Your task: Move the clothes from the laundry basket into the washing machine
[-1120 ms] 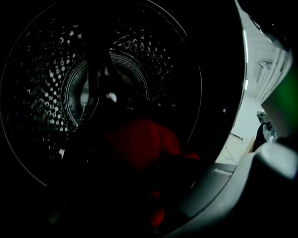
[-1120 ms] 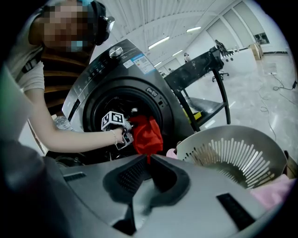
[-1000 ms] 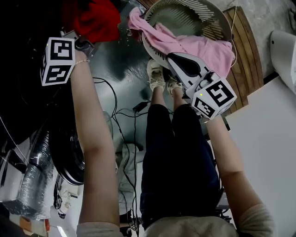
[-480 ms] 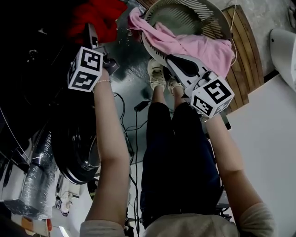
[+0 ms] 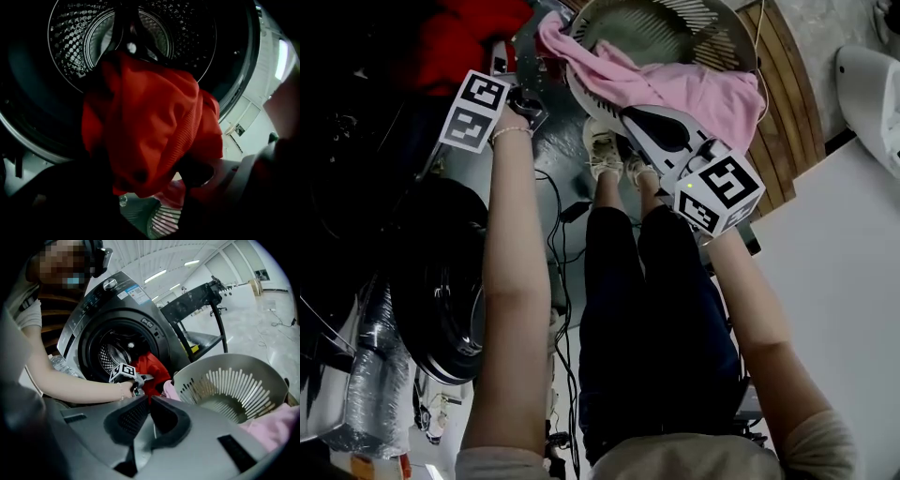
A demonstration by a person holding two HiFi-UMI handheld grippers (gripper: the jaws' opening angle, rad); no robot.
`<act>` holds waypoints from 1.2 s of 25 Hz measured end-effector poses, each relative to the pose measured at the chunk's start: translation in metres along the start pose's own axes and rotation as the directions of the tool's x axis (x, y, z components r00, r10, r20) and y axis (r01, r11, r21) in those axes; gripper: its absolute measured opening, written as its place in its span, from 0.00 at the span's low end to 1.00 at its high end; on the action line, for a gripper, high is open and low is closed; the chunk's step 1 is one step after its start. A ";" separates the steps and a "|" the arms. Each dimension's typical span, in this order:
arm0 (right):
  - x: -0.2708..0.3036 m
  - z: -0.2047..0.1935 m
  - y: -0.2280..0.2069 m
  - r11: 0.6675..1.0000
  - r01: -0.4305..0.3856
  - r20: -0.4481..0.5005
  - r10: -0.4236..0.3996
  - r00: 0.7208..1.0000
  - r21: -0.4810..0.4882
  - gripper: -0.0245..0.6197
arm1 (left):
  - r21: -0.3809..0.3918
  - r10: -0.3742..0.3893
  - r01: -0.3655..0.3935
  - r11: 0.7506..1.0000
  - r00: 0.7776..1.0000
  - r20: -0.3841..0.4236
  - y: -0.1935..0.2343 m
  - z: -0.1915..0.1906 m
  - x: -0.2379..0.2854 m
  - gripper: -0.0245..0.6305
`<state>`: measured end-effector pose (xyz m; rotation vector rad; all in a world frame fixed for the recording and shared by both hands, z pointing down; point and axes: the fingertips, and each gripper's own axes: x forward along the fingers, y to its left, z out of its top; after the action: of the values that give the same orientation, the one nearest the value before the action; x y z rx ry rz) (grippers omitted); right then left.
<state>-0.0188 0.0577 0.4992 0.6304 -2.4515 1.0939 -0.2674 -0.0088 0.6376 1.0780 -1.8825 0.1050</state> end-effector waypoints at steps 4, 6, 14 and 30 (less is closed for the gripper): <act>-0.006 0.006 -0.003 1.000 0.019 0.049 -0.019 0.999 -0.005 0.07 | -0.002 0.023 -0.023 1.000 0.994 0.103 -0.007 0.021 -0.024 0.18; -0.004 0.010 0.001 1.000 0.005 0.052 -0.005 0.999 0.001 0.07 | 0.105 -0.017 0.000 0.995 0.985 0.170 -0.018 0.045 -0.037 0.16; -0.001 0.022 0.007 0.999 -0.033 0.071 0.033 0.997 -0.002 0.07 | 0.279 -0.063 -0.023 0.960 0.953 0.296 -0.020 0.146 -0.026 0.16; 0.002 0.015 0.006 0.999 -0.034 0.051 0.033 0.998 0.025 0.07 | 0.305 -0.172 0.092 0.948 0.954 0.244 -0.054 0.088 -0.053 0.63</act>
<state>-0.0263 0.0496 0.4875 0.6350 -2.5033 1.1374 -0.2791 -0.0498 0.5295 1.4811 -2.0711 0.1699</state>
